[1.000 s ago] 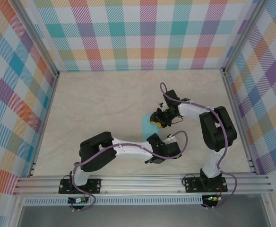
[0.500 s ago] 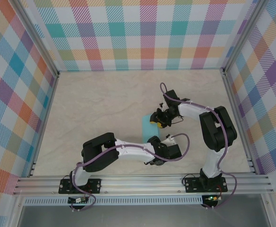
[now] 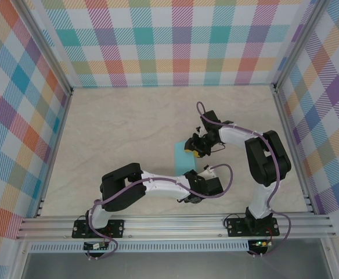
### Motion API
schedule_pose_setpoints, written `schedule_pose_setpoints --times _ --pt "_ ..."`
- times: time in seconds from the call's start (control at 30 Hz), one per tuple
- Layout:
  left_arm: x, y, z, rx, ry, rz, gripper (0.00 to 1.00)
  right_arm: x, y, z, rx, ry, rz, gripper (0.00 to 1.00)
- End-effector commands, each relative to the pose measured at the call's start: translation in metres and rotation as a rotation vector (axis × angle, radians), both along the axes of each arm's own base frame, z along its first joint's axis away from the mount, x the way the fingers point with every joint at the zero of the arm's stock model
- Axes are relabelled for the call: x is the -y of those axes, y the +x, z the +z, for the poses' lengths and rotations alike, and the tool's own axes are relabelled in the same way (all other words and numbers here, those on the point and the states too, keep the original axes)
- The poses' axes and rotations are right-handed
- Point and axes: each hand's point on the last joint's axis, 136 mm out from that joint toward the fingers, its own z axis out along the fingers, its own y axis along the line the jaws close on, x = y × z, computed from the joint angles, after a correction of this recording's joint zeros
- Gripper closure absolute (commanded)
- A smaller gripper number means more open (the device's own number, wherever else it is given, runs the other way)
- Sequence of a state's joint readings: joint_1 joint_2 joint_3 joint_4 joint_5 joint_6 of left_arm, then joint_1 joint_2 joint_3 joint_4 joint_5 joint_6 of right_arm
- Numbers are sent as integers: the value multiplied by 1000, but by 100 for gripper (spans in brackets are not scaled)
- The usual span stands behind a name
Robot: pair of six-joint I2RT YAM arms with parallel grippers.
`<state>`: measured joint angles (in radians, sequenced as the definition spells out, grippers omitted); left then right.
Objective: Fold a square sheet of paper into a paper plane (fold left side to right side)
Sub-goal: Fold the triangle a second time at the center of the table.
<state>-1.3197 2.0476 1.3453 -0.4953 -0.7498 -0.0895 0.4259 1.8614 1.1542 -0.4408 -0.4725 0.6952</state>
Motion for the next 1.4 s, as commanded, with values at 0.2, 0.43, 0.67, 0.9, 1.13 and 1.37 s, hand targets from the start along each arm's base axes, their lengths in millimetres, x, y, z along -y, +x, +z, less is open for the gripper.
schedule_pose_setpoints --times 0.2,0.43,0.67,0.9,1.13,1.37 --pt "3 -2 10 -19 -53 12 100 -1 10 20 66 13 12 62" --pt "-1 -5 8 -96 -147 41 100 14 28 68 236 5 -36 41" --pt "-2 -6 15 -193 -289 55 100 64 32 115 390 -59 -161 17" --pt "0 -2 29 -329 -472 85 100 110 -7 106 442 -209 -202 2" --pt "2 6 33 -485 -675 138 100 105 -45 79 395 -134 -156 18" --pt "-12 9 26 -612 -824 209 100 74 -62 45 287 22 -114 56"
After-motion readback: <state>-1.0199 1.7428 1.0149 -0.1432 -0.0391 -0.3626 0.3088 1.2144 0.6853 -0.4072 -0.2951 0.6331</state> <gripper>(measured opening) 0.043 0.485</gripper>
